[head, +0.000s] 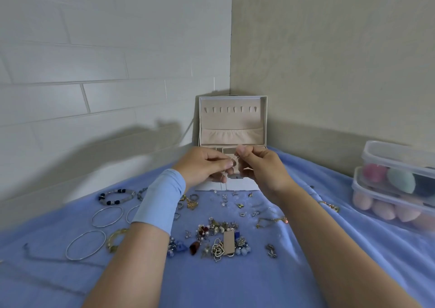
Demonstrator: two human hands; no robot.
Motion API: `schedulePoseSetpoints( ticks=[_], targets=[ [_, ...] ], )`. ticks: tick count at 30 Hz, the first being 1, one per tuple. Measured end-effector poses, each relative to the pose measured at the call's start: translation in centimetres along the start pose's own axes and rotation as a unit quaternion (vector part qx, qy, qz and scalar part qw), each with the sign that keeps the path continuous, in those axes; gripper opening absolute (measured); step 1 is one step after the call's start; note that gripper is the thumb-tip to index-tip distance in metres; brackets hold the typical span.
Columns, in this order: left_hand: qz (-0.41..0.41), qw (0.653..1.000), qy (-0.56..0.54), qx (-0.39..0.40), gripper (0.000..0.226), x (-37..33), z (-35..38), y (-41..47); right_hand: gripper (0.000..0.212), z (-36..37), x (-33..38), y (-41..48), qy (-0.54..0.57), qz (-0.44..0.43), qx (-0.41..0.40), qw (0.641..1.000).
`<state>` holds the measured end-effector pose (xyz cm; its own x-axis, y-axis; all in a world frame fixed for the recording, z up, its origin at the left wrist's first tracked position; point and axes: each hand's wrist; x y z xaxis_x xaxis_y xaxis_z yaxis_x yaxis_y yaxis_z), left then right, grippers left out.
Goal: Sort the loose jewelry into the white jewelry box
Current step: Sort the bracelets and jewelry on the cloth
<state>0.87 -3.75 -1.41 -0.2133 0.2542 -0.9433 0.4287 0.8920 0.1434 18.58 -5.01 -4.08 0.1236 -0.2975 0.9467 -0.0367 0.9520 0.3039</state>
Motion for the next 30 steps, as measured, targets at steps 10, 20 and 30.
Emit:
schedulePoseSetpoints(
  ticks=[10, 20, 30],
  targets=[
    [0.041, 0.996, -0.047, -0.06, 0.018, -1.7, -1.8, -0.7, 0.023, 0.1, -0.3, -0.9, -0.053, 0.08, 0.179, 0.979],
    [0.059, 0.974, -0.216, -0.041, 0.026, -3.5, -3.3, -1.8, 0.023, 0.4, -1.3, -1.1, -0.19, 0.112, 0.198, 0.955],
    [0.034, 0.911, -0.396, -0.11, 0.03, -3.3, -4.0, -1.4, 0.033, 0.4, -0.6, -1.3, -0.104, 0.158, 0.287, 0.939]
  ],
)
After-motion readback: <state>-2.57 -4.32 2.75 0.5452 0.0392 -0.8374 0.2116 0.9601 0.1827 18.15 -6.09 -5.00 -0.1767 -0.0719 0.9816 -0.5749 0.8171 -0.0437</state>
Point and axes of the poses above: each hand's wrist, its own y-axis towards the middle knuckle, its own z-axis out of the palm, x = y × z
